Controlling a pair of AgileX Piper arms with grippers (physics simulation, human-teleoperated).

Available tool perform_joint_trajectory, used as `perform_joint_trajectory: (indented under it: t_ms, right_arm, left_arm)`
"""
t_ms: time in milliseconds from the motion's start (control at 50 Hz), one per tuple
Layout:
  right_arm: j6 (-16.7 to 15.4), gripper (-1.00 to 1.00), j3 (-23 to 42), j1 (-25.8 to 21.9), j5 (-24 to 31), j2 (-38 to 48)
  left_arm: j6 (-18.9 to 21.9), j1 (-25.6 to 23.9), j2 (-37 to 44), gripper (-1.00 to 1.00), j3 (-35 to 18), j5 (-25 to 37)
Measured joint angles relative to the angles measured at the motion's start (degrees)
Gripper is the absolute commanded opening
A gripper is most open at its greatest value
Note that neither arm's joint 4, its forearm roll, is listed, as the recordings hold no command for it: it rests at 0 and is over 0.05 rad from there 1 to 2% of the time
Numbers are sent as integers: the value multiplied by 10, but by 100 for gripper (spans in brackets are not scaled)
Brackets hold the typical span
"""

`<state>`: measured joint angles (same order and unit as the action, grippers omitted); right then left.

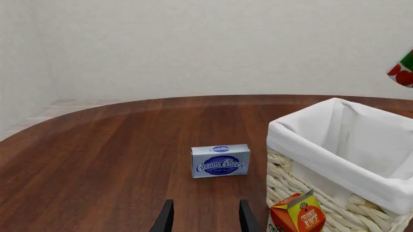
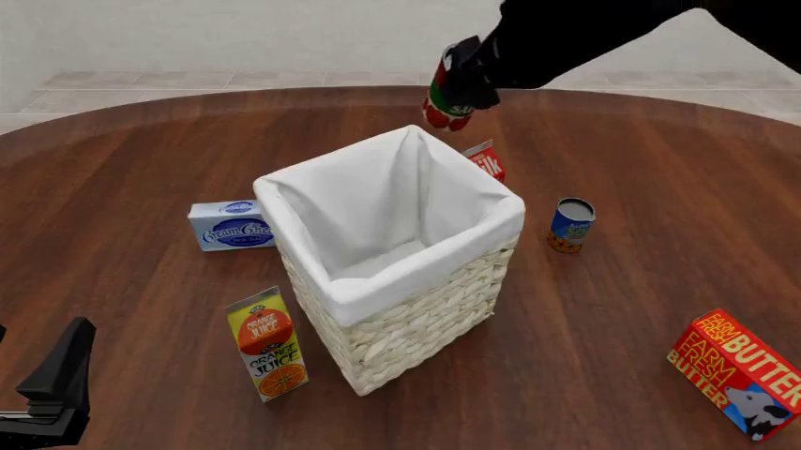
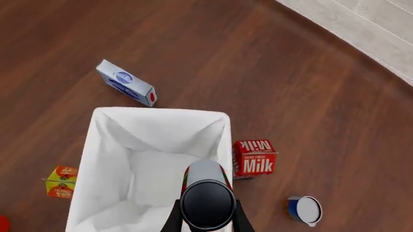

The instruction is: Pick up the alphabet soup and the tomato sauce, and put them in the basket.

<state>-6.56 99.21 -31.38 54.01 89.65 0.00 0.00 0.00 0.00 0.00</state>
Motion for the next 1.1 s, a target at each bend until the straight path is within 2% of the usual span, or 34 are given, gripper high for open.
perform_joint_trajectory:
  t_ms: [520, 1100]
  right_arm:
    - [-9, -100, -14, -45, -12, 30]
    - [-29, -100, -69, -54, -36, 60]
  left_arm:
    - [0, 0, 0, 100, 0, 0]
    - [0, 0, 0, 100, 0, 0]
